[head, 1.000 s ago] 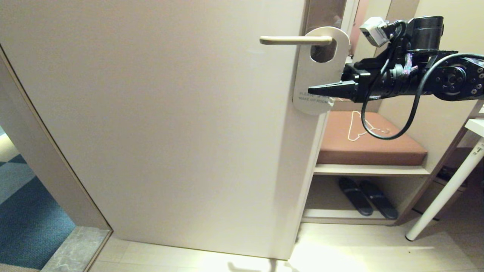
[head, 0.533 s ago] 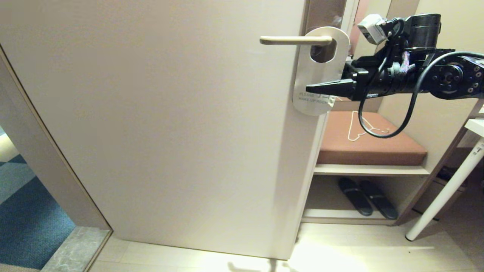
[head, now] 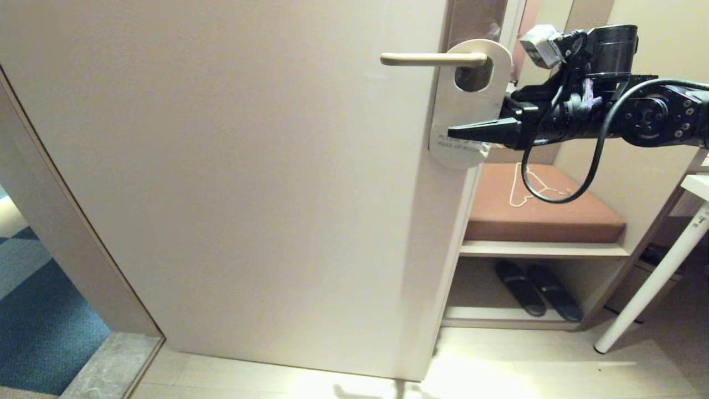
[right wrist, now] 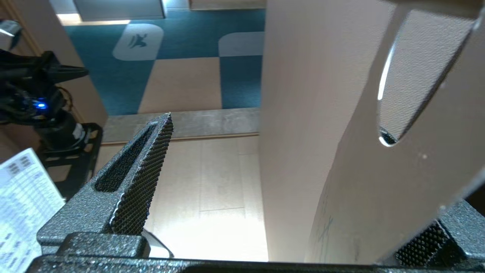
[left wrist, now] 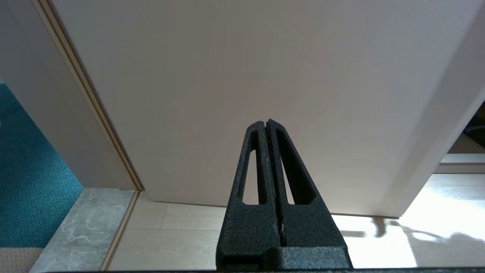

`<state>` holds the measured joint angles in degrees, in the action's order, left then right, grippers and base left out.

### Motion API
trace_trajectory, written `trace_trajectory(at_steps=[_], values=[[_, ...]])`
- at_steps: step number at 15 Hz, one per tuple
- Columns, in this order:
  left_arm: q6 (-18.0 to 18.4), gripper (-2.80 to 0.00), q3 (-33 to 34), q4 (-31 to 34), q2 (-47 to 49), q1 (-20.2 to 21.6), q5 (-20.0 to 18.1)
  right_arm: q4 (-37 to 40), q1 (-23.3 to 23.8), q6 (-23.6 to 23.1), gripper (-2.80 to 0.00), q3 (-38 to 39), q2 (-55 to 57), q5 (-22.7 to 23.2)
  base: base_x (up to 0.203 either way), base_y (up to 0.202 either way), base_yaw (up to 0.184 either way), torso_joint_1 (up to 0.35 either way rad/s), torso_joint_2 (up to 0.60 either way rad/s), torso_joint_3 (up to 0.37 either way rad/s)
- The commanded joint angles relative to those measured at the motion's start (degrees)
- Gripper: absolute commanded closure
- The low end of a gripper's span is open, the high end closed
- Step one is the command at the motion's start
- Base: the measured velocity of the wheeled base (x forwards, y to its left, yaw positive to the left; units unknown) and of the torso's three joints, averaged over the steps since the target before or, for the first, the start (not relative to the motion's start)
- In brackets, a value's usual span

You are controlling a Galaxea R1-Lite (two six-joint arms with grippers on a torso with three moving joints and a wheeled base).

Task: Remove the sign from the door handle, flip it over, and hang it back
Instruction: Take down the sign

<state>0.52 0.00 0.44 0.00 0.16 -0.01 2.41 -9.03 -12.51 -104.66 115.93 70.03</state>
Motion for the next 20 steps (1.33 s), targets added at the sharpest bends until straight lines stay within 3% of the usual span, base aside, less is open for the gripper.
trace_trajectory(at_steps=[1, 9, 20], values=[[0.00, 0.00, 0.00, 0.00, 0.09, 0.02, 0.01, 0.12, -0.02, -0.06, -2.80, -0.02, 0.09, 0.63, 0.000, 0.000, 0.000, 0.000, 0.00, 0.000], [0.00, 0.00, 0.00, 0.00, 0.09, 0.02, 0.01, 0.23, -1.30, 0.11, -2.80, 0.07, -0.18, 4.37, 0.000, 0.000, 0.000, 0.000, 0.00, 0.000], [0.00, 0.00, 0.00, 0.00, 0.09, 0.02, 0.01, -0.21, -0.48, -0.06, -2.80, 0.68, 0.09, 2.87, 0.000, 0.000, 0.000, 0.000, 0.00, 0.000]])
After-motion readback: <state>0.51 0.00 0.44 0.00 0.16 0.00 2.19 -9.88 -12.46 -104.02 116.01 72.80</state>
